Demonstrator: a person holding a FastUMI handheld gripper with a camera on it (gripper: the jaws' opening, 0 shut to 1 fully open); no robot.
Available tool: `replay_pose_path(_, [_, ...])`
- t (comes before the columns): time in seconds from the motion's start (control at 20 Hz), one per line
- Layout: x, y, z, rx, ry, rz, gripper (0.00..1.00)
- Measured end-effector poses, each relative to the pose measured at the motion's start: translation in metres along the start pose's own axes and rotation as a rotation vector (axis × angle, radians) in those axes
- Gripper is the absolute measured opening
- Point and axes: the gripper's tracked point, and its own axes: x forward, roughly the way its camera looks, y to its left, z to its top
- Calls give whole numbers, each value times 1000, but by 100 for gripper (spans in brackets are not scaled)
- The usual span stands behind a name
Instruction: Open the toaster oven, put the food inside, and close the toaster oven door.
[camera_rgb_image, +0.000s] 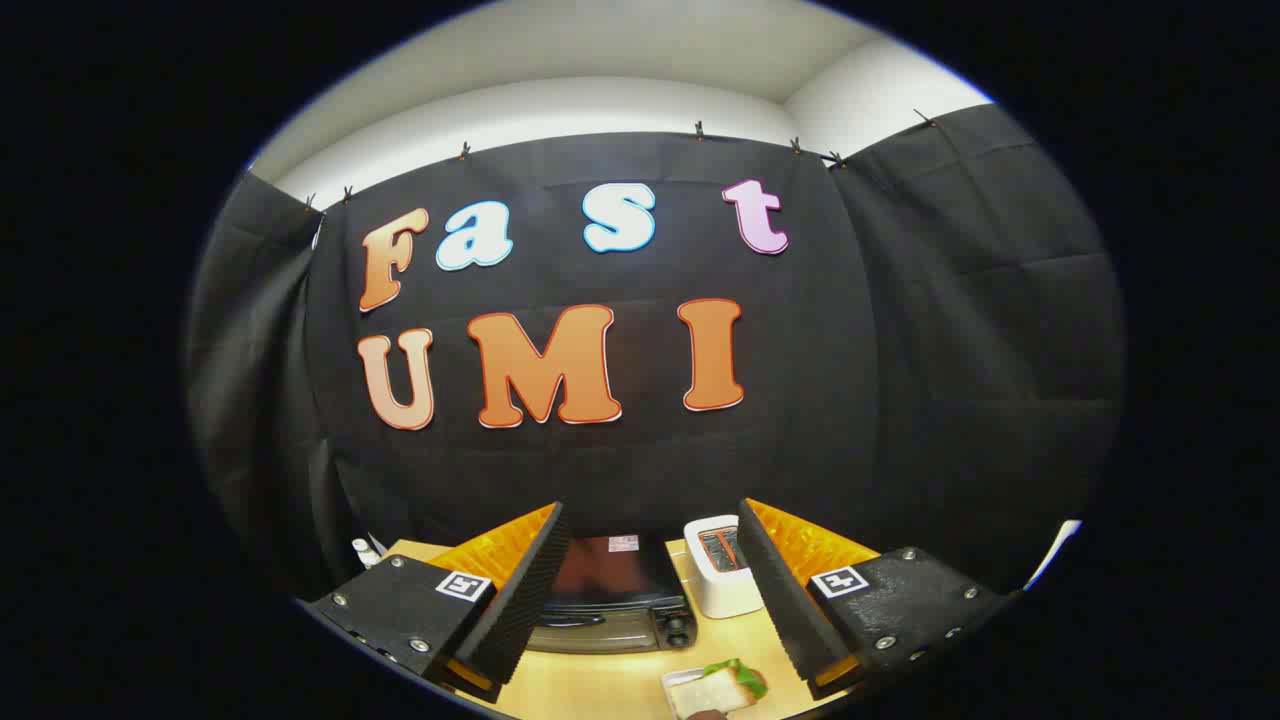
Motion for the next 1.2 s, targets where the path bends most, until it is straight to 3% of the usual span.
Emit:
replay_pose_path(0.6, [-11, 53, 5, -16, -3, 26, 100])
replay_pose_path(1.2, [-20, 65, 4, -22, 6, 42, 100])
